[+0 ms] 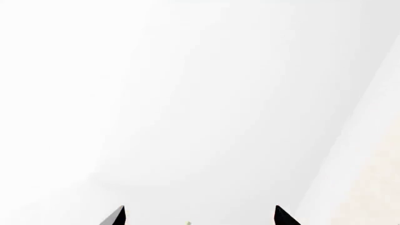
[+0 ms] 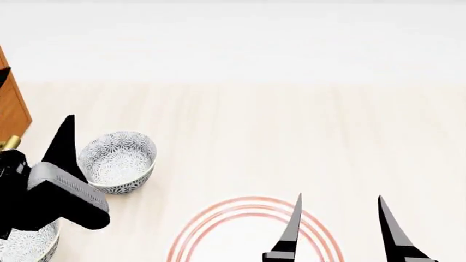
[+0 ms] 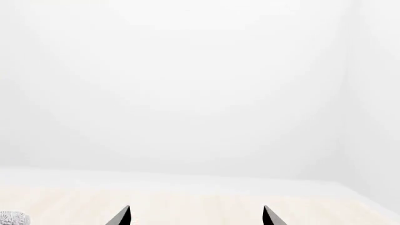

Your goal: Open the top drawer of the cabinet.

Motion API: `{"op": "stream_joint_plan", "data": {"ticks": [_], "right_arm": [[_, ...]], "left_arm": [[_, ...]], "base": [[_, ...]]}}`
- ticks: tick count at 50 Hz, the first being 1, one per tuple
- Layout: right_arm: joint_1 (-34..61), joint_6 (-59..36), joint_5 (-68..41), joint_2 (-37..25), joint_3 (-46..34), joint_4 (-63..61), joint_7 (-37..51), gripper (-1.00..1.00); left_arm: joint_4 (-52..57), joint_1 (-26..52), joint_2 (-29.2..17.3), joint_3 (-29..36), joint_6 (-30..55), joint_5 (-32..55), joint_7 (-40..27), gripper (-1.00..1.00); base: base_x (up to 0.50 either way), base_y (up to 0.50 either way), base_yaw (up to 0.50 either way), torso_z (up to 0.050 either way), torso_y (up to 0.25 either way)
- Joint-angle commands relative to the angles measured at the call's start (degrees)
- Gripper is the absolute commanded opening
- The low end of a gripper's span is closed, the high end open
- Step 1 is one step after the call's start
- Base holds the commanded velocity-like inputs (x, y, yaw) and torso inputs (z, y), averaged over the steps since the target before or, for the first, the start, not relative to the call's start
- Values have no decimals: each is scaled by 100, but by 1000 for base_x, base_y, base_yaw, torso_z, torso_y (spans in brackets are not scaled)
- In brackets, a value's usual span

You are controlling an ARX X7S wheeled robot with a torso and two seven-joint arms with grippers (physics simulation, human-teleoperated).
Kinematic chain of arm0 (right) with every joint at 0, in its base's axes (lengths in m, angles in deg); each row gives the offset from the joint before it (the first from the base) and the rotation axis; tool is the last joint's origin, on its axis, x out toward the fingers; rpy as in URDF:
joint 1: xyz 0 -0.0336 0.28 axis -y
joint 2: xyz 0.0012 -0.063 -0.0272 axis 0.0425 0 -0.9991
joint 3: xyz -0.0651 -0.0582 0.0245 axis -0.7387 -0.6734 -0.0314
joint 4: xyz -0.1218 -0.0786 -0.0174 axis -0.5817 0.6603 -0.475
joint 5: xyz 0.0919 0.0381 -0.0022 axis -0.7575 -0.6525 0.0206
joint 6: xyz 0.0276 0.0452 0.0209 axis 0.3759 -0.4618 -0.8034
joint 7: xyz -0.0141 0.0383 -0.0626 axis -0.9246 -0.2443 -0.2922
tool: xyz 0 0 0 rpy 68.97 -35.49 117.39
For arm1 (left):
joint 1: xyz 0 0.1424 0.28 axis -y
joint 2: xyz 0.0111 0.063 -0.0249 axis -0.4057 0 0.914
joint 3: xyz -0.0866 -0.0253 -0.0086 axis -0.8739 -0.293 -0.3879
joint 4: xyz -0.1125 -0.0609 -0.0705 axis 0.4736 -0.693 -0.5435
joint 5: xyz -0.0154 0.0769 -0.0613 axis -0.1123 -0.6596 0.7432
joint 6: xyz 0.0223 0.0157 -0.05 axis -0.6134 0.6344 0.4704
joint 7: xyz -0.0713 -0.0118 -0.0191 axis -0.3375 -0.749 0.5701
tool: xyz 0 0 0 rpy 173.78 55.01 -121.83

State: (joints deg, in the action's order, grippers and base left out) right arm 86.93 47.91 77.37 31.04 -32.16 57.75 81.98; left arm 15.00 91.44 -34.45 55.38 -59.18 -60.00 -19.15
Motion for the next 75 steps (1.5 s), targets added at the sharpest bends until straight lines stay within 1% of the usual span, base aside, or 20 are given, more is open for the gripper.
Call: {"op": "stream_joint_plan", "data": {"ticks": [1,3,4,6,12,16,19,23,27,32,41,43,47,52,57,62,70,75], "right_arm": [[-44,74,18,-67,-66,45,18,100],[-47,75,20,-76,-76,41,24,100],[-52,83,34,-83,-95,44,23,100],[-55,103,41,-91,-112,64,24,100],[-52,106,60,-111,-163,68,37,100],[-68,143,74,-130,-182,81,50,100],[-71,156,68,-145,-190,92,61,100],[-73,168,61,-170,-214,100,84,100],[-71,221,86,-192,-253,154,111,100],[-76,250,73,-221,-282,171,131,100],[-62,280,53,-261,-314,224,158,100],[-63,278,45,-271,-319,219,168,100],[-70,295,59,-284,-354,232,172,100],[-65,316,83,-302,-379,250,194,100],[-68,324,90,-315,-403,252,207,100],[-64,329,99,-328,-425,268,221,100],[-56,341,100,-350,-456,294,236,100],[-59,344,98,-367,-474,294,244,100]], "left_arm": [[-830,734,-245,385,190,-1964,617,100],[-962,778,-196,387,317,-2059,727,100],[-1062,815,-153,374,417,-2066,921,100],[-1148,870,-163,403,439,-2118,991,100],[-1482,1249,-240,511,426,-2386,919,100],[-1616,1303,-268,576,430,-2499,909,100],[-1815,1277,-263,619,463,-2504,1136,100],[-1939,1314,-161,566,498,-2318,1310,100],[-1725,1246,72,349,594,-1720,1920,100],[-1793,1260,180,298,627,-1539,1983,100],[-2282,1387,187,356,627,-1559,1803,100],[-2289,1377,172,363,631,-1533,1898,100],[-2763,1517,114,431,695,-1725,1671,100],[-3501,1837,43,504,785,-2002,1208,100],[-3936,1958,26,519,810,-2045,1013,100],[-4075,2005,-8,542,858,-2103,1008,100],[-4290,2159,-33,568,959,-2268,636,100],[-4343,2245,-58,548,999,-2297,518,100]], "base": [[0,0,0,0,0],[0,0,0,0,0],[0,0,0,0,0],[0,0,0,0,0],[0,0,0,0,0],[0,0,0,0,0],[0,0,0,0,0],[0,0,0,0,0],[0,0,0,0,0],[0,0,0,0,0],[0,0,0,0,0],[0,0,0,0,0],[0,0,0,0,0],[0,0,0,0,0],[0,0,0,0,0],[0,0,0,0,0],[0,0,0,0,0],[0,0,0,0,0]]}}
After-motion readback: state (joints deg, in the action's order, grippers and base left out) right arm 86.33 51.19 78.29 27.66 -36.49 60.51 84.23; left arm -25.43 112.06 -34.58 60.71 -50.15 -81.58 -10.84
